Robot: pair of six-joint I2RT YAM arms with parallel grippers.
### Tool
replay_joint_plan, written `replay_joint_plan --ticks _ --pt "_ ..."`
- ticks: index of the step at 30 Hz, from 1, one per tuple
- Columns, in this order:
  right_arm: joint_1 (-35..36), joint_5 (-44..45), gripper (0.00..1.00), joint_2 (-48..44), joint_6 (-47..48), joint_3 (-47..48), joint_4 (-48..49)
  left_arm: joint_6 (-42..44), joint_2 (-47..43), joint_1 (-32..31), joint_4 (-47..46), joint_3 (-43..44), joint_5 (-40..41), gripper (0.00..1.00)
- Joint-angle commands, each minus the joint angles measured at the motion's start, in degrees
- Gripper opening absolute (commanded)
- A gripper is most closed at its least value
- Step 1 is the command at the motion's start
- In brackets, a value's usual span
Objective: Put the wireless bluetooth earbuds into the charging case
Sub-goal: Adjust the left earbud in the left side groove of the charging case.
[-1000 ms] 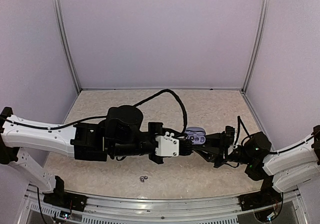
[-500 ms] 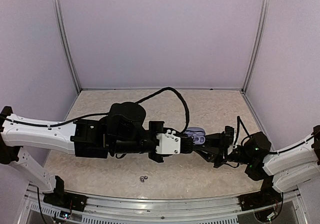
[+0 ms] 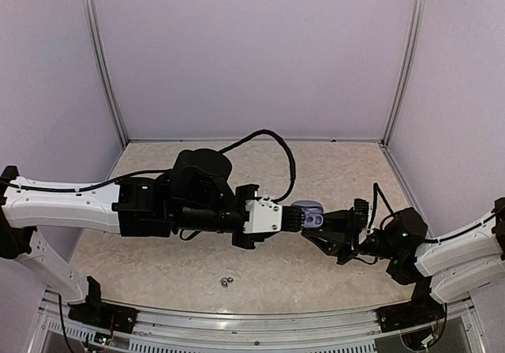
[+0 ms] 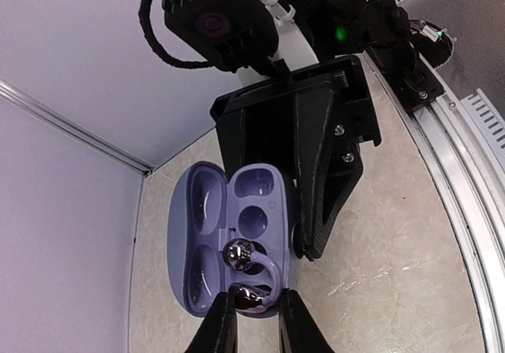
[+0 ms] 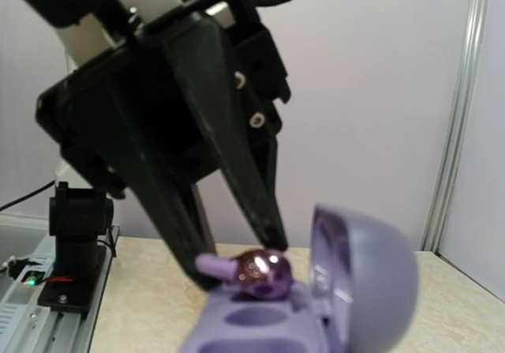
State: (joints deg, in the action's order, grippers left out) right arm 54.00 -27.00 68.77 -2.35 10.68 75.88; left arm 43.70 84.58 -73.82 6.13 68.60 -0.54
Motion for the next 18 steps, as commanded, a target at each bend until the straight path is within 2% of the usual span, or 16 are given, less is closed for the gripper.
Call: replay_joint_plan --ticks 1,9,18 --pt "0.9 -2.3 0.00 -1.2 0.7 1.5 2.0 -2.3 1.8 1.1 3.9 1.8 -5.7 0.19" --pt "0.9 -3.5 0.00 -1.7 0.6 1.5 2.2 -3.5 1.8 2.4 6.4 2.9 -9.6 0.17" --pt "0.9 -2.9 0.00 -2.2 -0.2 1.2 3.3 -2.0 1.8 2.0 7.3 2.0 -9.6 0.16"
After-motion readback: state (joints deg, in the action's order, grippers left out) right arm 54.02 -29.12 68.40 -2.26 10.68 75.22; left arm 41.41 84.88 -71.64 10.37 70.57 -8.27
